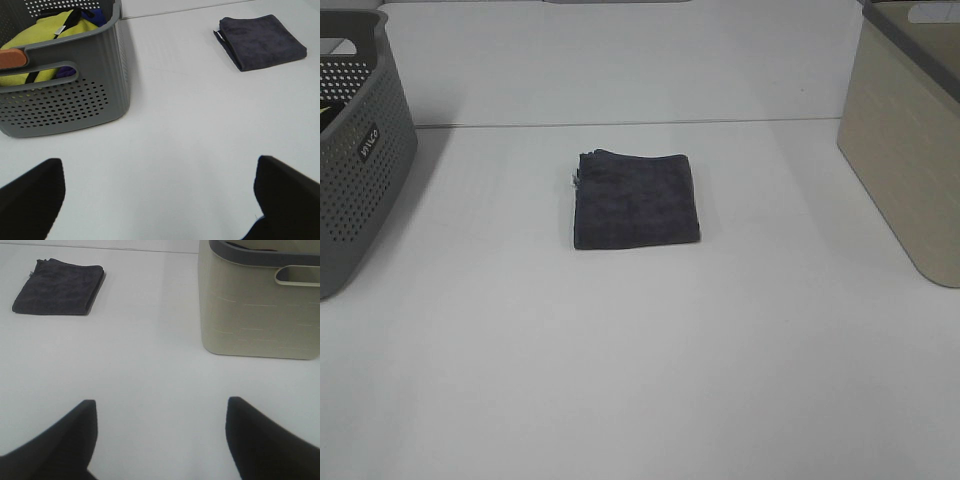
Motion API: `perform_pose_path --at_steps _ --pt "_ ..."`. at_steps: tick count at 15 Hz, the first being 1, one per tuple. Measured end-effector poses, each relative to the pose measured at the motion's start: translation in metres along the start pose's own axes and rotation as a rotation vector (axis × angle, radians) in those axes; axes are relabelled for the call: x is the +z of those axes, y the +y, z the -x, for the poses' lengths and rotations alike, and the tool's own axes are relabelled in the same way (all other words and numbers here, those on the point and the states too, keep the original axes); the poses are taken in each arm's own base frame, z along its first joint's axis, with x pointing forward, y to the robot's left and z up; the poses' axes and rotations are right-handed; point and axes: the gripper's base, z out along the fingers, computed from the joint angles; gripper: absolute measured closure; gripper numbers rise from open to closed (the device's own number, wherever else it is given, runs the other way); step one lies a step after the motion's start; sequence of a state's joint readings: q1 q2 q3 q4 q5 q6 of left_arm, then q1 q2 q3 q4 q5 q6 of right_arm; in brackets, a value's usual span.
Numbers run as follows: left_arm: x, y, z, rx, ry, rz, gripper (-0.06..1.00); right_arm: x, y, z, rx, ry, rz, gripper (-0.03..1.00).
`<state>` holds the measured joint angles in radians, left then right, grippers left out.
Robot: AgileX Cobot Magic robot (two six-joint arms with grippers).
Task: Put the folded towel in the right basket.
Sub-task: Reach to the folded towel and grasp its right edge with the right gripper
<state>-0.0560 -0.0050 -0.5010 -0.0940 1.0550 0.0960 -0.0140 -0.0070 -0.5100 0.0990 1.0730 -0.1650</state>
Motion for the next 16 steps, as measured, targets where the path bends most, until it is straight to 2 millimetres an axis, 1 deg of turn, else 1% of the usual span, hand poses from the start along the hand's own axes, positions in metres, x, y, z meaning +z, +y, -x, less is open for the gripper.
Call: perform_pose_path --at_steps 16 --pt "0.0000 0.0000 0.0000 -0.001 0.000 0.000 -0.03 0.0000 0.0000 0.0000 0.000 0.000 0.000 0.28"
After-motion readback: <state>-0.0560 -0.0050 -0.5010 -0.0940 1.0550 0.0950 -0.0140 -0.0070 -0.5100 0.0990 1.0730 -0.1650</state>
